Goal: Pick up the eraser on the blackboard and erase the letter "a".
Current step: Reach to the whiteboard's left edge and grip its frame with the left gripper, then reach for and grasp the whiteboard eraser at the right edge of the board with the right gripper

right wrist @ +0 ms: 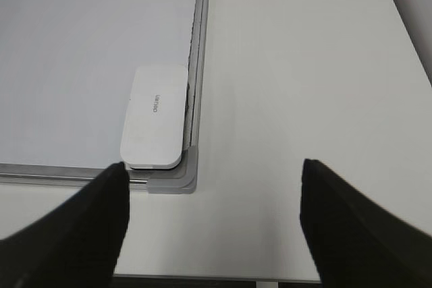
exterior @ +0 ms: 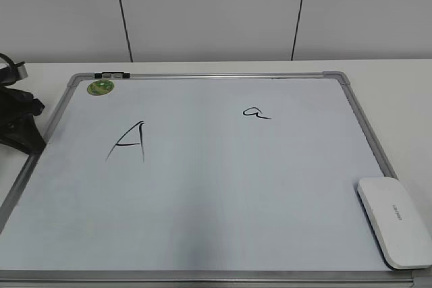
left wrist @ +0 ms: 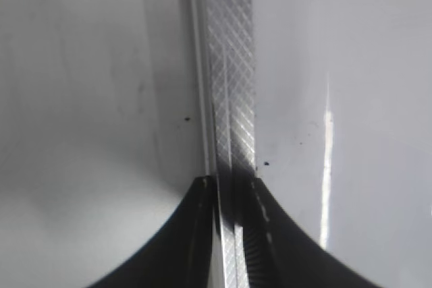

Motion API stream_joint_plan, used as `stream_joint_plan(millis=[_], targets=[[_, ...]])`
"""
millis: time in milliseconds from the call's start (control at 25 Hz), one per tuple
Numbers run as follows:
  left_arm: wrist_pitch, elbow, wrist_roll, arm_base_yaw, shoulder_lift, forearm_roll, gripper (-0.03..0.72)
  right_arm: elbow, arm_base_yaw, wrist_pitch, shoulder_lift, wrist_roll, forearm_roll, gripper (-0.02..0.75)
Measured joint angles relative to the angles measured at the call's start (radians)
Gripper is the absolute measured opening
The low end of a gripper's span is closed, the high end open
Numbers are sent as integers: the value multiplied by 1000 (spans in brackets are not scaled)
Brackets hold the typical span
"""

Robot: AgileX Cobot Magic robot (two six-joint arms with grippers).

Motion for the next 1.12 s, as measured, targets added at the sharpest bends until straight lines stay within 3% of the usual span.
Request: stream_joint_plan(millis=[240, 640, 840, 1120], targets=[[2, -1, 0, 4, 0, -2, 39, 0, 0, 0, 0, 0, 0, 587], [3, -1, -2, 4, 0, 0, 35, -57, 0, -7, 11, -25, 32, 587], [3, -1, -2, 4, 0, 2, 35, -180, 0, -11, 195, -53, 38, 587], [3, -1, -2, 4, 0, 6, 35, -268, 0, -40, 537, -62, 185, 587]])
